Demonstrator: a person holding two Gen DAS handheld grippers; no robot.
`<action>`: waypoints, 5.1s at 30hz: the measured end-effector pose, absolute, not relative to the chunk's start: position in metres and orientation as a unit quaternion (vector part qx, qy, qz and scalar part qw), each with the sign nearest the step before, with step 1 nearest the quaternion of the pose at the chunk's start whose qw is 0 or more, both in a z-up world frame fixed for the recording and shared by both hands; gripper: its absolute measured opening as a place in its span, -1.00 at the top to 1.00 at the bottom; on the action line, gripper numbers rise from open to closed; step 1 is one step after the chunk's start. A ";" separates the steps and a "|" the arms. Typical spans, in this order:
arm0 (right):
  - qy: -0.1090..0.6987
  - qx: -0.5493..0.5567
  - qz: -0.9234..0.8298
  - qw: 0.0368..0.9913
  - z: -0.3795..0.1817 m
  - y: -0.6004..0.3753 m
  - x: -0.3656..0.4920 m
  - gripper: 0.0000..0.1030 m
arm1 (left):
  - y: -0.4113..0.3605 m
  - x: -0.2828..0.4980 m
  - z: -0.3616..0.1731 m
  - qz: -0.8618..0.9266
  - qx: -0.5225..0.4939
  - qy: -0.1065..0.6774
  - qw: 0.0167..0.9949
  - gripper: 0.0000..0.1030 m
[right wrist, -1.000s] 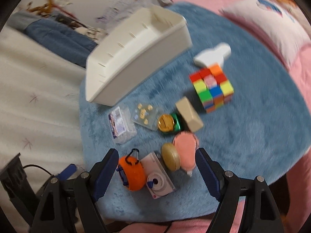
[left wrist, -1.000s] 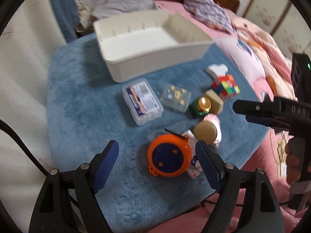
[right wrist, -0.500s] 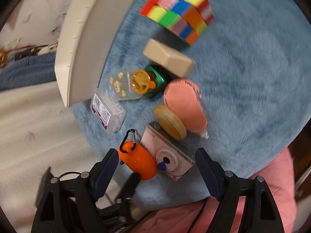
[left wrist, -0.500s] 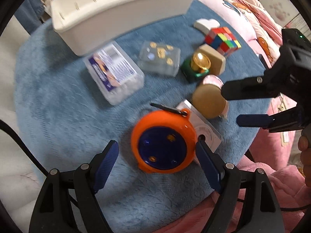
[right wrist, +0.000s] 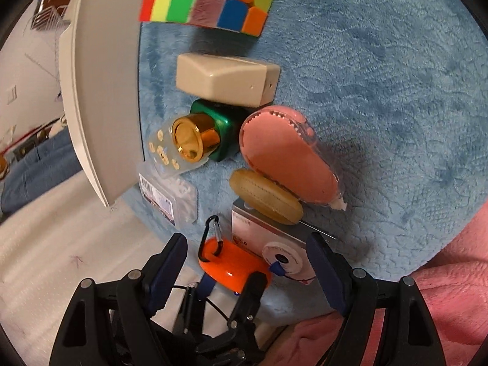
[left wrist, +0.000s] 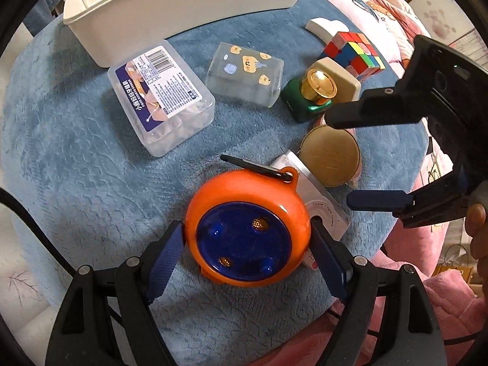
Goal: Organize rigid objects
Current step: 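Grasp the orange tape measure with the left tool, then grasp the tan round soap with the right tool while left holds tape measure, then carry tape measure and soap into the white tray and release both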
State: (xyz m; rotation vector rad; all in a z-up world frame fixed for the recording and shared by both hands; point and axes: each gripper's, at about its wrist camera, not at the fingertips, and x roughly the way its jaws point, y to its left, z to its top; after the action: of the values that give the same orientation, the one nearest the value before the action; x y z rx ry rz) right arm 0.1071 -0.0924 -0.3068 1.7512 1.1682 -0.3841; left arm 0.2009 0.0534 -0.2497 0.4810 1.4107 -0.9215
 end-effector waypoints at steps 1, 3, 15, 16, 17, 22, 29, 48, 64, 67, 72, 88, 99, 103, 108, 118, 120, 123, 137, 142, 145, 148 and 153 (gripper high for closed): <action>0.479 0.720 -0.158 0.476 -0.308 -0.094 0.108 -0.58 | 0.054 0.202 -0.250 -0.403 0.208 0.620 0.641 -0.62; 0.477 0.727 -0.162 0.467 -0.311 -0.096 0.109 -0.58 | 0.056 0.204 -0.251 -0.401 0.202 0.623 0.641 -0.62; 0.469 0.756 -0.192 0.414 -0.319 -0.119 0.093 -0.25 | 0.051 0.220 -0.259 -0.381 0.165 0.645 0.642 -0.60; 0.470 0.760 -0.197 0.404 -0.321 -0.122 0.089 -0.18 | 0.051 0.223 -0.258 -0.380 0.162 0.647 0.641 -0.60; 0.470 0.762 -0.201 0.398 -0.322 -0.126 0.085 -0.14 | 0.051 0.224 -0.259 -0.378 0.161 0.648 0.642 -0.60; 0.464 0.776 -0.205 0.376 -0.329 -0.128 0.072 -0.02 | 0.054 0.227 -0.259 -0.373 0.152 0.651 0.643 -0.60; 0.470 0.770 -0.205 0.381 -0.325 -0.125 0.077 0.00 | 0.069 0.224 -0.257 -0.358 0.139 0.653 0.653 -0.59; 0.452 0.752 -0.194 0.438 -0.308 -0.107 0.064 0.88 | 0.130 0.202 -0.230 -0.308 0.090 0.656 0.683 -0.59; 0.468 0.750 -0.200 0.423 -0.301 -0.106 0.074 -0.31 | 0.171 0.182 -0.204 -0.249 0.005 0.634 0.732 -0.59; 0.463 0.764 -0.199 0.403 -0.309 -0.110 0.076 -0.31 | 0.174 0.178 -0.203 -0.243 -0.008 0.633 0.735 -0.59; 0.471 0.768 -0.217 0.377 -0.315 -0.114 0.079 -0.31 | 0.170 0.171 -0.200 -0.235 -0.011 0.628 0.742 -0.59; 0.518 0.771 -0.194 0.314 -0.341 -0.120 0.108 -0.31 | 0.133 0.172 -0.198 -0.199 -0.025 0.633 0.747 -0.59; 0.527 0.797 -0.175 0.237 -0.363 -0.127 0.103 -0.09 | 0.113 0.175 -0.197 -0.167 -0.039 0.637 0.751 -0.59; 0.529 0.798 -0.168 0.237 -0.366 -0.134 0.098 -0.08 | 0.110 0.176 -0.196 -0.165 -0.039 0.636 0.753 -0.59; 0.532 0.790 -0.167 0.255 -0.360 -0.136 0.088 -0.08 | 0.112 0.173 -0.193 -0.170 -0.034 0.632 0.756 -0.59; 0.515 0.774 -0.159 0.332 -0.324 -0.122 0.074 -0.08 | 0.126 0.162 -0.184 -0.203 -0.017 0.616 0.761 -0.59; 0.512 0.768 -0.156 0.353 -0.315 -0.117 0.073 -0.08 | 0.129 0.161 -0.182 -0.217 -0.012 0.614 0.759 -0.59; 0.507 0.757 -0.148 0.384 -0.299 -0.106 0.068 -0.08 | 0.130 0.162 -0.177 -0.232 0.002 0.604 0.763 -0.59; 0.508 0.657 -0.131 0.541 -0.229 -0.104 0.095 -0.08 | 0.111 0.193 -0.145 -0.281 0.042 0.551 0.784 -0.59; 0.509 0.610 -0.125 0.594 -0.209 -0.120 0.118 -0.08 | 0.088 0.214 -0.134 -0.284 0.047 0.534 0.795 -0.59; 0.506 0.581 -0.117 0.626 -0.200 -0.132 0.134 -0.08 | 0.072 0.227 -0.128 -0.284 0.045 0.526 0.801 -0.60; 0.501 0.548 -0.109 0.661 -0.188 -0.141 0.154 -0.08 | 0.053 0.241 -0.123 -0.280 0.042 0.519 0.806 -0.60; 0.488 0.490 -0.098 0.716 -0.169 -0.162 0.182 -0.08 | 0.022 0.264 -0.118 -0.271 0.034 0.513 0.814 -0.60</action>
State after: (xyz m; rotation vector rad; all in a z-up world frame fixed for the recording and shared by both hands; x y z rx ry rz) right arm 0.1824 -0.1624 -0.1686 1.0841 1.0808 -0.2164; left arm 0.2638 0.0219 -0.1181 0.0717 1.0955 -0.5789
